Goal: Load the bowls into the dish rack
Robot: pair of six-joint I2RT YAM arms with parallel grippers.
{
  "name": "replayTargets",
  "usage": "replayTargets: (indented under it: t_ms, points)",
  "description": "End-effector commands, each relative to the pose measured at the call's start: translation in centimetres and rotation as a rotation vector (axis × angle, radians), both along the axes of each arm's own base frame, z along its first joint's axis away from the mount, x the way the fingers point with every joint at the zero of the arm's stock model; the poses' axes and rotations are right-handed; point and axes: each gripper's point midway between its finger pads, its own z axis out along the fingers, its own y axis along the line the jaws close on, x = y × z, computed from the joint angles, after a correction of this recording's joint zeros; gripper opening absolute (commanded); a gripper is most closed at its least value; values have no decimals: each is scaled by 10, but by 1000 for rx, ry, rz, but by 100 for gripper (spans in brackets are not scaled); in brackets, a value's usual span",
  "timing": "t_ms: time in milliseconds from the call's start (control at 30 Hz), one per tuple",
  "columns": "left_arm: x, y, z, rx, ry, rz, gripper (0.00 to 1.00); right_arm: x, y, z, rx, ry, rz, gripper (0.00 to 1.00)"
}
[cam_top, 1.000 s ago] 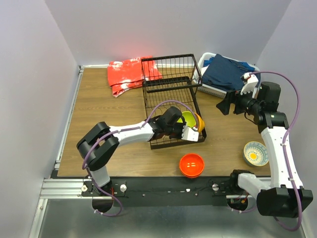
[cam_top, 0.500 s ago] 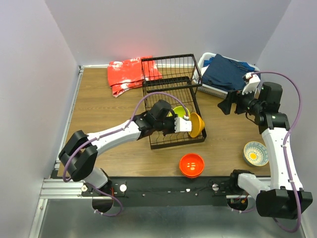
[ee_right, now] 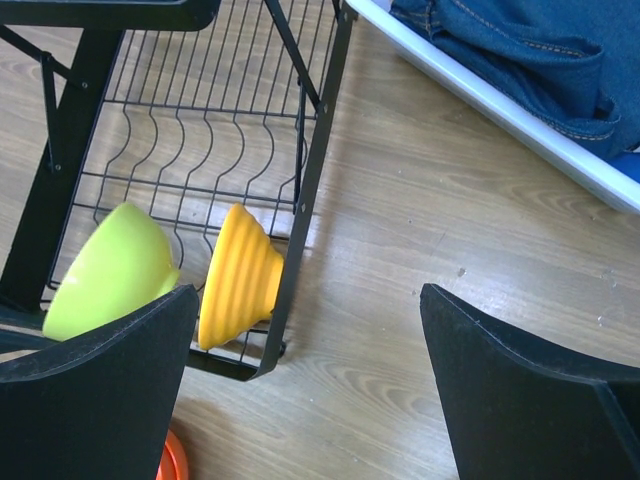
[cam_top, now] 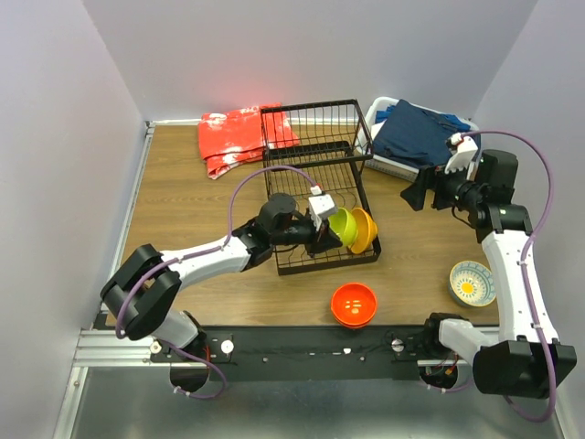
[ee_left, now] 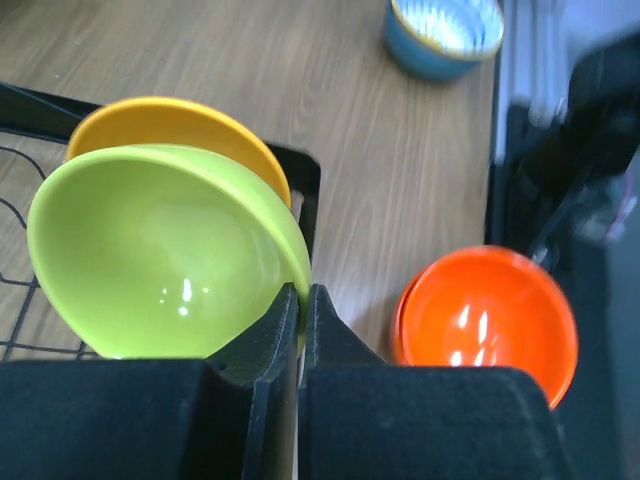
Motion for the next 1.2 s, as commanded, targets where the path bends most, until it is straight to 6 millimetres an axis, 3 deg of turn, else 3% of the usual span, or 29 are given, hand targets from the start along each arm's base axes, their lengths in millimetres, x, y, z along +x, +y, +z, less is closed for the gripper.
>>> replayTargets:
  t_ms: [0, 167, 367, 567, 767, 1167]
  points:
    - [30, -13, 72, -348, 170, 217, 0, 3, -4, 0, -4, 16, -12, 100]
    - [46, -13, 84, -457, 338, 334, 0, 9, -5, -4, -7, 31, -13, 100]
    - [60, -3, 61, -470, 454, 436, 0, 16, -6, -5, -7, 34, -13, 100]
    - [57, 3, 39, -459, 501, 468, 0, 22, -7, -4, -5, 47, -14, 100]
    - [59, -3, 24, -456, 519, 461, 0, 28, -8, -10, -3, 59, -13, 100]
    - [50, -20, 18, -498, 597, 354, 0, 23, -10, -20, -22, 84, -15, 100]
